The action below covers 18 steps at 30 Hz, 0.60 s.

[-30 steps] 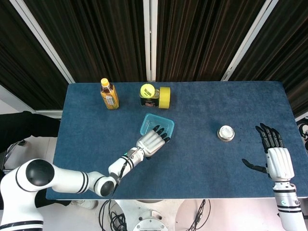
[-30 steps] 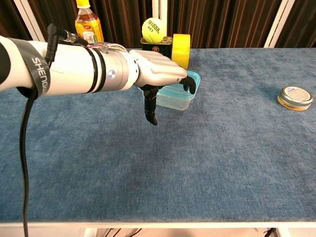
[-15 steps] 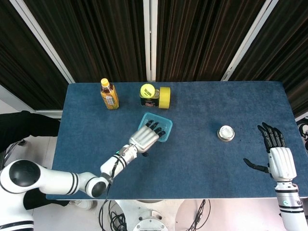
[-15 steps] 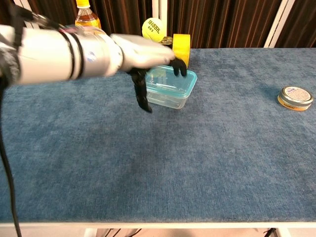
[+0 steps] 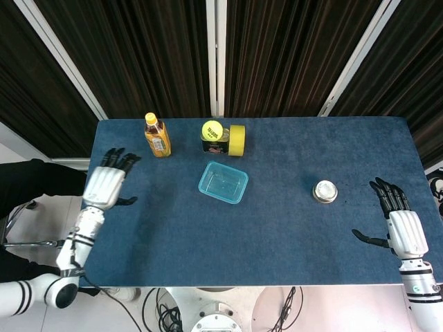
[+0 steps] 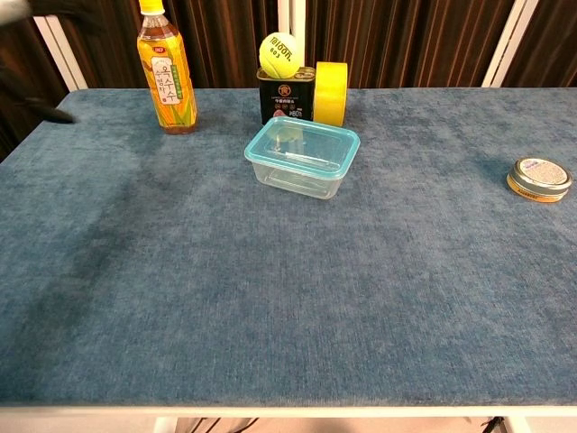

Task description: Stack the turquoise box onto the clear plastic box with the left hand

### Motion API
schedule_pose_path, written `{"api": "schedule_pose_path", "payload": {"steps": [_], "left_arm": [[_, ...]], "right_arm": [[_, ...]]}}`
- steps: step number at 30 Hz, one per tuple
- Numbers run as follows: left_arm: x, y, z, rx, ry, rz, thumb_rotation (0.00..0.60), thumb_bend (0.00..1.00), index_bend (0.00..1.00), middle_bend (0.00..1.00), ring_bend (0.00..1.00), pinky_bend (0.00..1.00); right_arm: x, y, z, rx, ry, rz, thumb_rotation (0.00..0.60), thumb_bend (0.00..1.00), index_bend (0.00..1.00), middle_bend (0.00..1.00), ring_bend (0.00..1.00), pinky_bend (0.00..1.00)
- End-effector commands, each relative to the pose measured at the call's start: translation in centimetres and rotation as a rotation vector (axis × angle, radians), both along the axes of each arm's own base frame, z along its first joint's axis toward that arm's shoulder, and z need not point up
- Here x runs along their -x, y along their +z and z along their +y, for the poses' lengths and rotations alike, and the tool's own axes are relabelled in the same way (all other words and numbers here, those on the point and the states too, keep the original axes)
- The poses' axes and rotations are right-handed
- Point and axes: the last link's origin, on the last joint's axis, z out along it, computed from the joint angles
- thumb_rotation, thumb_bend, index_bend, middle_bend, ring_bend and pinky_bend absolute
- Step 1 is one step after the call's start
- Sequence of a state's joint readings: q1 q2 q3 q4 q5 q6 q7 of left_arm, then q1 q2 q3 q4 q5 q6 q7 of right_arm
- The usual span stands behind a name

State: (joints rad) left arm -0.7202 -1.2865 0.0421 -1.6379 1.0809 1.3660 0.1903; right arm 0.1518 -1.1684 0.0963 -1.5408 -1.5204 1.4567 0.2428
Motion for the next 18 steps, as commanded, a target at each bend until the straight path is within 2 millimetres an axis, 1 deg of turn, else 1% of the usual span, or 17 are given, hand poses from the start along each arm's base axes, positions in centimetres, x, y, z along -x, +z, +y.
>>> {"api": "schedule_pose_path", "payload": {"steps": [1,3,6,8,10,12,15,18], "left_arm": [[6.6,3.4,-3.2,-0.112,0.071,0.031,0.6,0.0,0.16,0.14,0.03,0.02],[9.1,4.4,-4.4,-0.163,0.116,0.058,0.6,0.0,0.14,0.13,0.02,0.01],[11.9,5.4,-6.3,-0.199,0.211,0.074,0.6,0.0,0.14,0.13,0.01,0.01],[12.8,5.8,-7.5,-0.213,0.244,0.074,0.6,0.0,0.14,0.13,0.01,0.01],[13.1,5.9,-9.1,-0.211,0.27,0.053,0.6,0.0,0.14,0.13,0.01,0.01],[12.9,5.9,-10.7,-0.218,0.279,0.042,0.6,0.0,0.14,0.13,0.01,0.01],[12.3,5.6,-12.5,-0.247,0.261,0.045,0.6,0.0,0.14,0.13,0.01,0.01],[11.9,4.9,-13.6,-0.265,0.243,0.044,0.6,0.0,0.14,0.12,0.01,0.01]], "right_arm": [[0.1,-0.3,0.2,0.017,-0.002,0.011,0.6,0.03,0.0,0.0,0.0,0.0],[0.4,-0.5,0.3,0.019,-0.014,0.01,0.6,0.03,0.0,0.0,0.0,0.0],[0.9,-0.8,0.5,0.022,-0.029,0.027,0.6,0.03,0.0,0.0,0.0,0.0],[1.0,-0.9,0.7,0.025,-0.035,0.03,0.6,0.03,0.0,0.0,0.0,0.0],[1.0,-1.0,1.1,0.029,-0.039,0.022,0.6,0.03,0.0,0.0,0.0,0.0],[1.2,-1.2,1.7,0.029,-0.052,0.01,0.6,0.03,0.0,0.0,0.0,0.0],[1.4,-1.2,2.6,0.013,-0.07,-0.014,0.6,0.03,0.0,0.0,0.0,0.0],[1.6,-0.8,3.3,0.005,-0.087,-0.025,0.6,0.03,0.0,0.0,0.0,0.0]]}}
